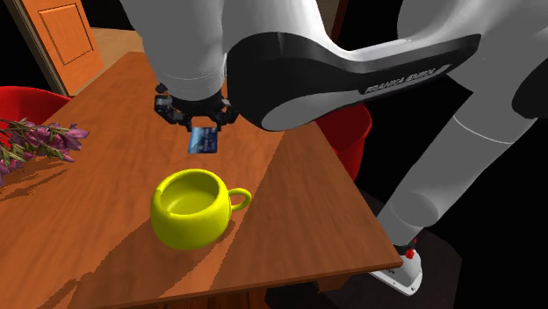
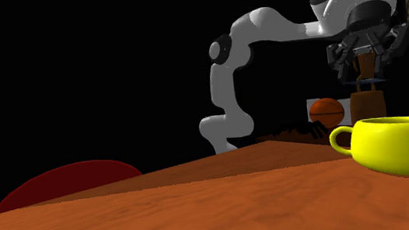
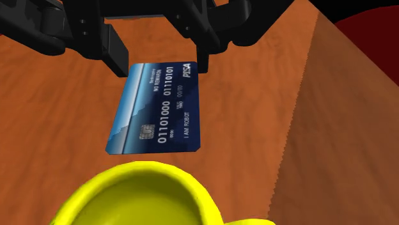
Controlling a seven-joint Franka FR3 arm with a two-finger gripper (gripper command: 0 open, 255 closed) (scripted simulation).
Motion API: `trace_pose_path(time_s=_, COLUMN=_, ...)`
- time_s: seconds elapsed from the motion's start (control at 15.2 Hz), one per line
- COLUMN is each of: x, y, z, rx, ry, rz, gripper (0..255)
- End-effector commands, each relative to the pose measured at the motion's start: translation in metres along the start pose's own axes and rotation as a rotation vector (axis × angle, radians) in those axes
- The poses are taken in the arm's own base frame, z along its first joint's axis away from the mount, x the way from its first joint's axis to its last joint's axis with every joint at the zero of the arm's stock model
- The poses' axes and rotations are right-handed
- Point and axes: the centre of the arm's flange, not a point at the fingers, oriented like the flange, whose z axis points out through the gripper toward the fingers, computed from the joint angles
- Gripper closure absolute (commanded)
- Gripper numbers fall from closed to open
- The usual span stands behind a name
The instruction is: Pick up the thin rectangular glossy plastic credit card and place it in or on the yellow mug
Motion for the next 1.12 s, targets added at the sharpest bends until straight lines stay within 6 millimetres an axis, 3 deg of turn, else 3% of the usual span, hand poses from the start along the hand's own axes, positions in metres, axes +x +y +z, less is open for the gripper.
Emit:
trace_pose_path(time_s=0.0, x=-0.022, y=-0.004, z=-0.014, rx=-0.002, ry=0.001, rz=0.002, gripper=255)
trace_pose_path(time_s=0.13, x=-0.045, y=-0.009, z=-0.03, rx=-0.002, ry=0.001, rz=0.003, gripper=255)
trace_pose_path(time_s=1.06, x=-0.086, y=-0.01, z=0.031, rx=-0.002, ry=0.001, rz=0.002, gripper=255)
